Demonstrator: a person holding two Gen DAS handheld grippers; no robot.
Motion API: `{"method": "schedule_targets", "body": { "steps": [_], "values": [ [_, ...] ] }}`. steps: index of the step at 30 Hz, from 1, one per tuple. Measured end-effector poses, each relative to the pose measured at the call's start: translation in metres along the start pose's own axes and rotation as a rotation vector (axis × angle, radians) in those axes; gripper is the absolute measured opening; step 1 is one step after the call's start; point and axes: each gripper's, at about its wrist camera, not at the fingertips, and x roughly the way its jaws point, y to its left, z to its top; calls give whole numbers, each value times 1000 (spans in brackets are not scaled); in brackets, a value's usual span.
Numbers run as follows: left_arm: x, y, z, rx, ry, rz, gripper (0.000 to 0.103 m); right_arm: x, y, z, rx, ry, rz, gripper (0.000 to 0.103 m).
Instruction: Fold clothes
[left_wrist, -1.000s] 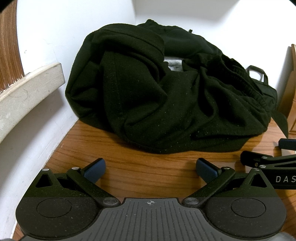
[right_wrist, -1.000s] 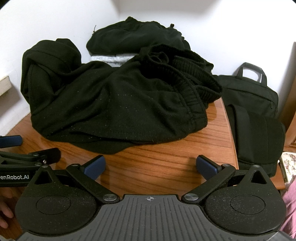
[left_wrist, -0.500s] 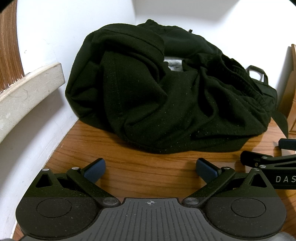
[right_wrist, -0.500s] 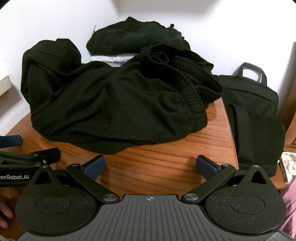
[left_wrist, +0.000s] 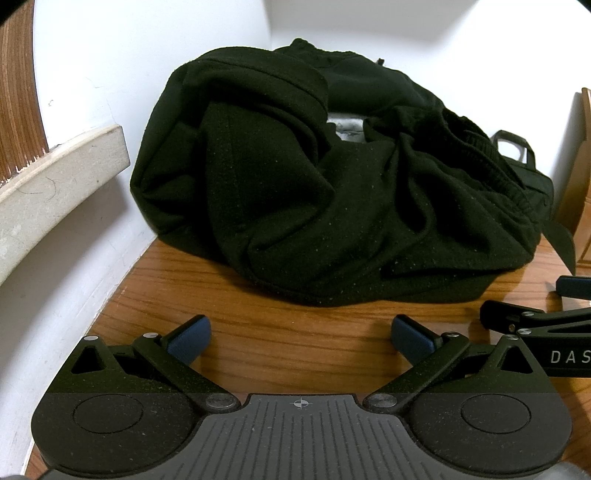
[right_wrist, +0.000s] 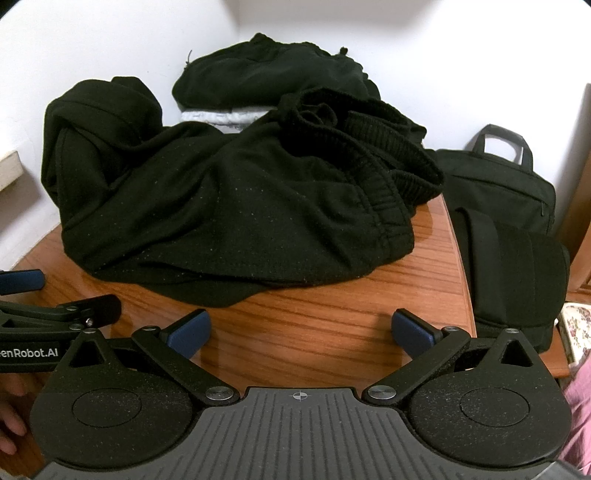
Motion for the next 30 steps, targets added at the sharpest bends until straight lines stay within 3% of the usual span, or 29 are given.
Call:
{"method": "schedule_targets", "body": {
  "steps": [30],
  "values": [
    [-2,2,-1,11,-1,-10,103,0,1,0,1,1,0,103]
  ]
}}
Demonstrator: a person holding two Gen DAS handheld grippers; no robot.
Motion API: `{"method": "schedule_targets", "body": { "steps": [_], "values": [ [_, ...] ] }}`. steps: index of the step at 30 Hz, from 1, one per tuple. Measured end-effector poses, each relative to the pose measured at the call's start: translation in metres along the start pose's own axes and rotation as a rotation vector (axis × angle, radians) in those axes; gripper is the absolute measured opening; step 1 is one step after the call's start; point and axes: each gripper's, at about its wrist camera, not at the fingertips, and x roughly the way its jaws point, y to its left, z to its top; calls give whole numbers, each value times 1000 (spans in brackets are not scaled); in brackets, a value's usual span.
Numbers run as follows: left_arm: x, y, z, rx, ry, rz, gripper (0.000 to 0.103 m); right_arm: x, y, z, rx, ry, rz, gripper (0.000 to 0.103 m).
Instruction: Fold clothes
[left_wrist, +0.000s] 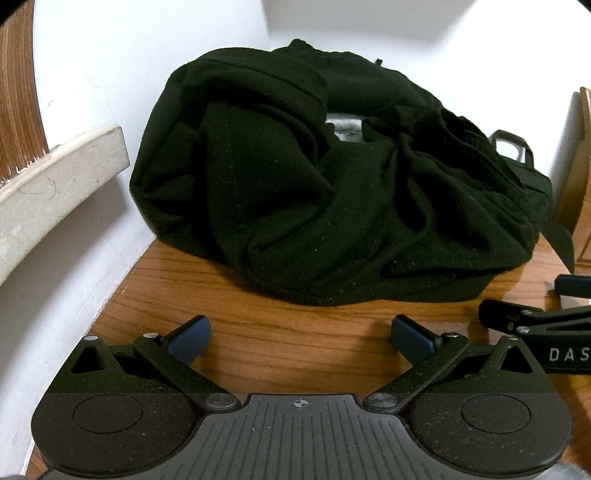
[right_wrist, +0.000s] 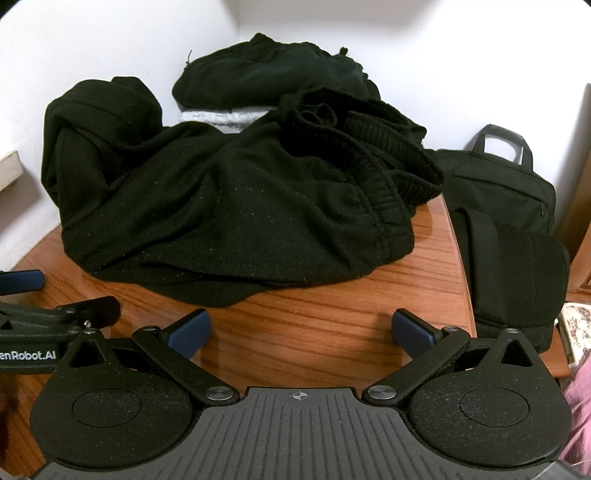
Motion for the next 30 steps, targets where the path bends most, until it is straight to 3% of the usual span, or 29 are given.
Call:
{"method": "schedule_targets", "body": {
  "steps": [4,10,17,30],
  "values": [
    [-10,7,2,8,1,12,103,0,0,0,0,0,0,103],
    [-51,10,16,-44,-94,-29,103,1,0,0,0,0,0,103],
    [-80,-1,31,-31,-170,-22,103,1,0,0,-1,0,1,103],
    [-96,-4,31,-29,-300,1,103,0,-2,-1,-33,2,35,103]
  ]
}}
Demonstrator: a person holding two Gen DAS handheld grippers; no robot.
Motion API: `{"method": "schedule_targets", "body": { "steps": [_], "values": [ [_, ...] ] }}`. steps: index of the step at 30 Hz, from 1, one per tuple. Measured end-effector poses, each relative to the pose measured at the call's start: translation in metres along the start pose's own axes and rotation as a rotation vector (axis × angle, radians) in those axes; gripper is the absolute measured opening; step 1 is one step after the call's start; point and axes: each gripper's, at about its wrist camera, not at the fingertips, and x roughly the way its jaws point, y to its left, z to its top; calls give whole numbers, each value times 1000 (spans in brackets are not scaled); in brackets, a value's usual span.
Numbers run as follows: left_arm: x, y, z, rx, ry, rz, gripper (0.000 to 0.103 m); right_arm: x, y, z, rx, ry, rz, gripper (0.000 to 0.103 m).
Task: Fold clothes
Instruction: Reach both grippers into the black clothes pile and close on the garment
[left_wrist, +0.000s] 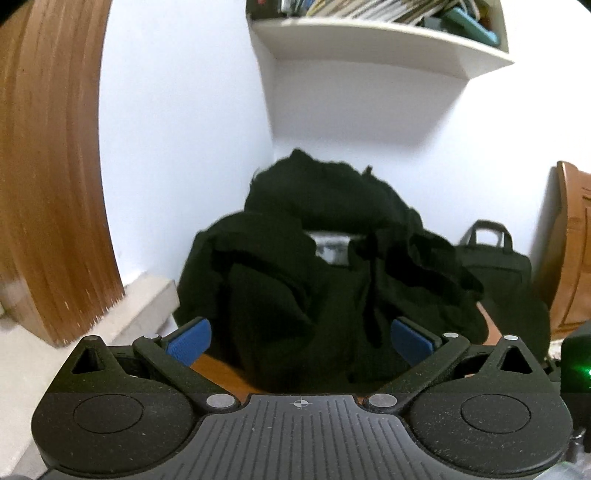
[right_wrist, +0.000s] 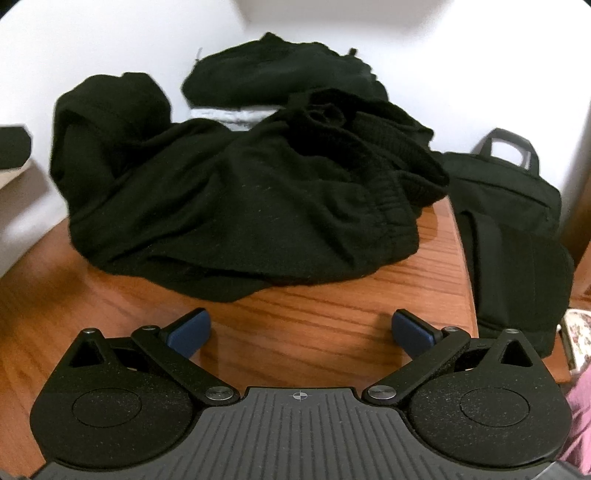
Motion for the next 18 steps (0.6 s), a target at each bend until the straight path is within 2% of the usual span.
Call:
{"method": "schedule_targets", "body": {
  "steps": [3,8,11,14,16,18],
  "values": [
    [0,3,0,-23,-1,-9,103,-3,-2,-1,-47,7,59,103],
    [2,10,-1,-53,9,-31,103,-16,-8,0,-203,50,224,101],
    [5,14,-2,-68,17,-36,103,-38,-18,3,-291,-7,284,101],
    [7,14,-4,-84,26,-48,103,-47,-46,21,-294,-37,336,100],
    [11,13,-7,-126,38,-50,103,-42,-68,37,-289,-39,364,98],
    [16,8,-13,-160,65,-50,103,-31,-89,55,-287,-42,383,87]
  ]
}}
